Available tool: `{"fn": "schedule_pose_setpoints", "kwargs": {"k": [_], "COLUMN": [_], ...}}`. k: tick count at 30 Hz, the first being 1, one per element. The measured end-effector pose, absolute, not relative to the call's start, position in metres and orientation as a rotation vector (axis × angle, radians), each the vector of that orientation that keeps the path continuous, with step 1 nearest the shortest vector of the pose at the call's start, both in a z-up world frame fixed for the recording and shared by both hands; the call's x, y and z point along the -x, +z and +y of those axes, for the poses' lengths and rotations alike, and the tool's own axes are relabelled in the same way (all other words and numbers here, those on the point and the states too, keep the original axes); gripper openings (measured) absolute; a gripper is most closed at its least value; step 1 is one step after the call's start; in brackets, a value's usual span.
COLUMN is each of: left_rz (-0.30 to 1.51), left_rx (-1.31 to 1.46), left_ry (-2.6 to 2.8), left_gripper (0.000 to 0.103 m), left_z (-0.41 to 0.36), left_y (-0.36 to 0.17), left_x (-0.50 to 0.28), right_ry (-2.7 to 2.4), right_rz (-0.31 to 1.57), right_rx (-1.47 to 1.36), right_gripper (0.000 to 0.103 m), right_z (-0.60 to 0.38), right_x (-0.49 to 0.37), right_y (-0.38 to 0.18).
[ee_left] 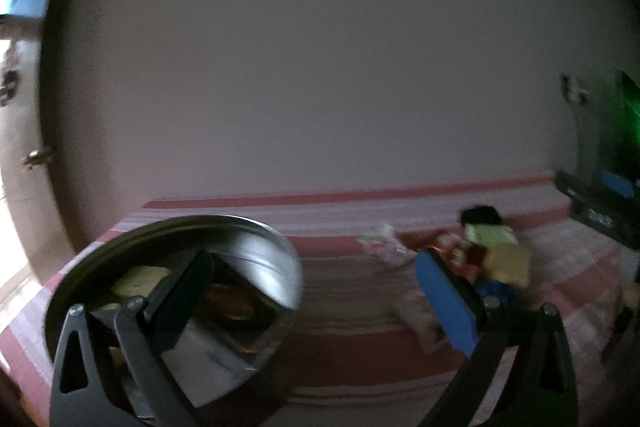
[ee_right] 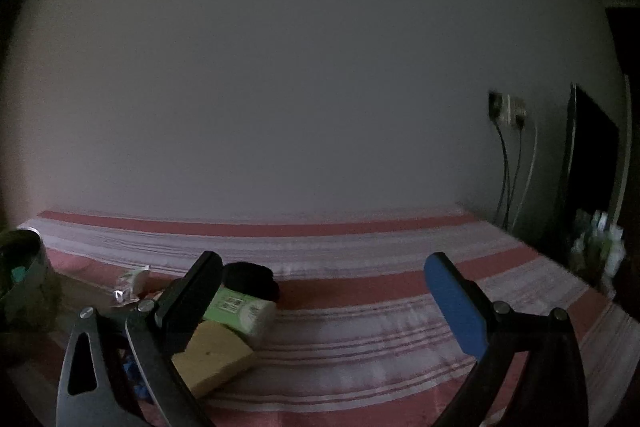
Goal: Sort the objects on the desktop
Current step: 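Move both tools from the pan back to the remaining pile, then grasp the last yellow sponge with the right tool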
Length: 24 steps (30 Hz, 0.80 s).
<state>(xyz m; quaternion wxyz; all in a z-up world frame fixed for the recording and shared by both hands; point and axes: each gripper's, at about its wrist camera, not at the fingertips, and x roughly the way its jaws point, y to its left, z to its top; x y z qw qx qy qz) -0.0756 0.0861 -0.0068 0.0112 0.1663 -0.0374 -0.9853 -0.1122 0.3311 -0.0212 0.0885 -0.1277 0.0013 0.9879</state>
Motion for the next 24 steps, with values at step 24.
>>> {"fn": "schedule_pose_setpoints", "kwargs": {"k": [24], "left_rz": [-0.414], "left_rx": [-0.943], "left_ry": [-3.178], "left_gripper": [0.103], "left_z": [0.156], "left_y": [-0.032], "left_x": [0.094], "right_ry": [3.008], "right_rz": [0.463], "right_rx": [1.384], "right_gripper": [0.1], "right_z": [0.321], "right_x": [0.182], "right_y": [-0.074]}}
